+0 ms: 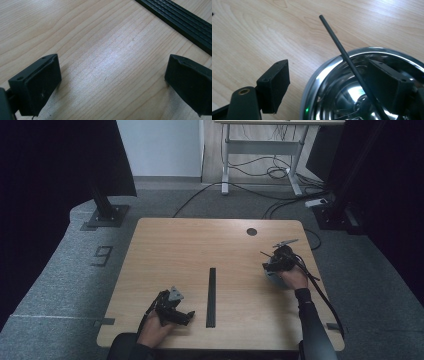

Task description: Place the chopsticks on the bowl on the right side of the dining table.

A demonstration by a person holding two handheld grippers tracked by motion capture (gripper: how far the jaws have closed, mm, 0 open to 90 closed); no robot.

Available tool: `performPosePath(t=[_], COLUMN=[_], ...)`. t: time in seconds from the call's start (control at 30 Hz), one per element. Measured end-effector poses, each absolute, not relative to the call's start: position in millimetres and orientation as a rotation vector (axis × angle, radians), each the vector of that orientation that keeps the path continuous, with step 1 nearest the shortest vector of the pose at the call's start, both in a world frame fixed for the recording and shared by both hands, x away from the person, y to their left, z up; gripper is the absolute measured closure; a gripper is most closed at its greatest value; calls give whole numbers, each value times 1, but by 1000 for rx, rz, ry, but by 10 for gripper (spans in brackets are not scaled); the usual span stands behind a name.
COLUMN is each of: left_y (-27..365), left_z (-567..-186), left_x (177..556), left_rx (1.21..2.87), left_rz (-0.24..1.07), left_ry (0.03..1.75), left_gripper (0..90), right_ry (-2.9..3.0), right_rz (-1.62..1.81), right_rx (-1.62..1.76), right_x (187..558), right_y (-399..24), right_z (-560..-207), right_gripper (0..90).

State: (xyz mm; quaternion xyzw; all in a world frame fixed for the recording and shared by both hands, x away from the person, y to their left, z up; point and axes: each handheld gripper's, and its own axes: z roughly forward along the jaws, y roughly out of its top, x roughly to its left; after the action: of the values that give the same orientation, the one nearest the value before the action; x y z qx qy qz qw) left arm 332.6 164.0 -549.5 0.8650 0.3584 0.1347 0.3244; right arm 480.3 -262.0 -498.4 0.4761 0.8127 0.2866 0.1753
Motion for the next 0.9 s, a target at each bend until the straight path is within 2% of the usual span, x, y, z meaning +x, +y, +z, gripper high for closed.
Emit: performPosePath(t=[0.27,0.53,0.9], left_y=[164,164,164], left_z=[-549,-549,-550], left_x=[333,333,332], left_rx=[2269,2268,2267], left_rz=[353,353,352], left_ry=[940,940,941], left_gripper=[3,3,3], right_ry=[2293,2225,2121], right_rz=[819,838,900], right_rx=[1319,1353,1424], right_x=[471,445,403], right_y=[-262,-293,-336], right_z=[-492,-474,-478], right_gripper=[184,132,66])
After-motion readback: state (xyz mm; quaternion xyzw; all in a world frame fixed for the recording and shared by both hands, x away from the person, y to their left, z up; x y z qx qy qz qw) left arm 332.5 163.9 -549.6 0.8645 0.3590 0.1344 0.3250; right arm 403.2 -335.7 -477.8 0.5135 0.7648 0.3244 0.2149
